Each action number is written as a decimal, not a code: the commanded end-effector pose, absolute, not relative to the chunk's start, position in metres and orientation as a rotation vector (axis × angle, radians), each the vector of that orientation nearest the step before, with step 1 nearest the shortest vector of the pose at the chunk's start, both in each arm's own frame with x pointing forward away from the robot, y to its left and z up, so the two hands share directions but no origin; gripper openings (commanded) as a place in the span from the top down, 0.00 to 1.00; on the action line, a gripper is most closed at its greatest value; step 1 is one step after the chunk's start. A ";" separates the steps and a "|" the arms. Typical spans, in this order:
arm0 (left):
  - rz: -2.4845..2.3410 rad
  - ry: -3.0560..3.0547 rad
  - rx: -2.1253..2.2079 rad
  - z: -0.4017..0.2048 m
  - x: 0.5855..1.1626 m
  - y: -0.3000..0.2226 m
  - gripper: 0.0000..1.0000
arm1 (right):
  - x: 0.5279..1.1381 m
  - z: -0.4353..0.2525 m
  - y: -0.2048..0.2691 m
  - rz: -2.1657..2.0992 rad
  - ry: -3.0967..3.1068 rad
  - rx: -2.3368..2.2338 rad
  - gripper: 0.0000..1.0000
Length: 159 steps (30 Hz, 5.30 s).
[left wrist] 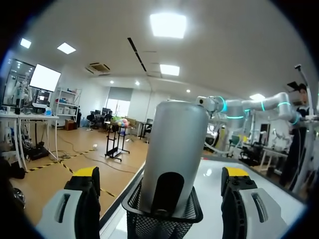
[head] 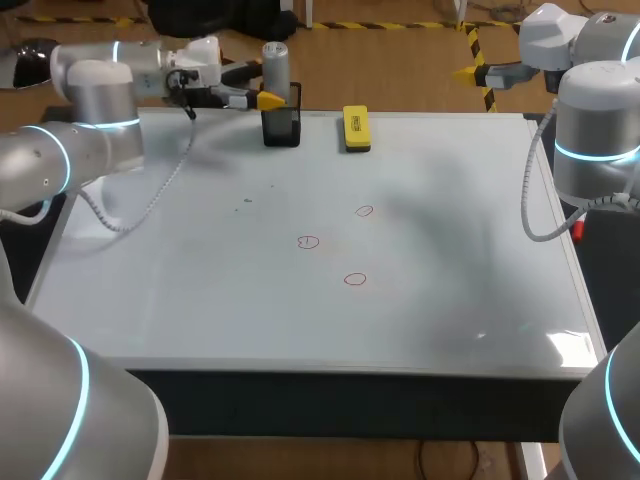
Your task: Pick up the inspection probe, press it on each red-marked spot on the whiteboard one by one, put down the probe, pick up the eraser, and wipe off all the red marks.
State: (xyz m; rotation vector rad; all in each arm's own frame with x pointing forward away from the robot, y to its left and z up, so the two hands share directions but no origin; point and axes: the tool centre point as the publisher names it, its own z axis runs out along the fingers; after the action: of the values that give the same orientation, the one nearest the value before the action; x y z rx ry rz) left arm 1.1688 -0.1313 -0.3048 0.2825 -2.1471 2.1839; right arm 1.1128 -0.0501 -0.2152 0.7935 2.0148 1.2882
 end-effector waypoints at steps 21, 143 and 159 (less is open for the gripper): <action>2.200 -2.141 0.259 -0.303 1.179 -0.143 0.00 | 1.113 -0.215 -0.050 1.289 2.014 0.793 0.00; 2.298 -2.334 0.298 -0.248 1.021 0.017 1.00 | 1.113 -0.215 -0.050 1.289 2.014 0.793 0.00; 2.287 -2.264 0.258 -0.271 1.026 0.001 1.00 | 1.113 -0.215 -0.050 1.289 2.014 0.793 0.00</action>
State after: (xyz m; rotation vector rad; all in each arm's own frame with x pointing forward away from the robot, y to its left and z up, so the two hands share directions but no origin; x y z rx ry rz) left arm 1.0211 0.0019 -0.2692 0.2731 -2.2743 2.2873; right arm 1.1128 -0.0501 -0.2152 0.7935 2.0148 1.2882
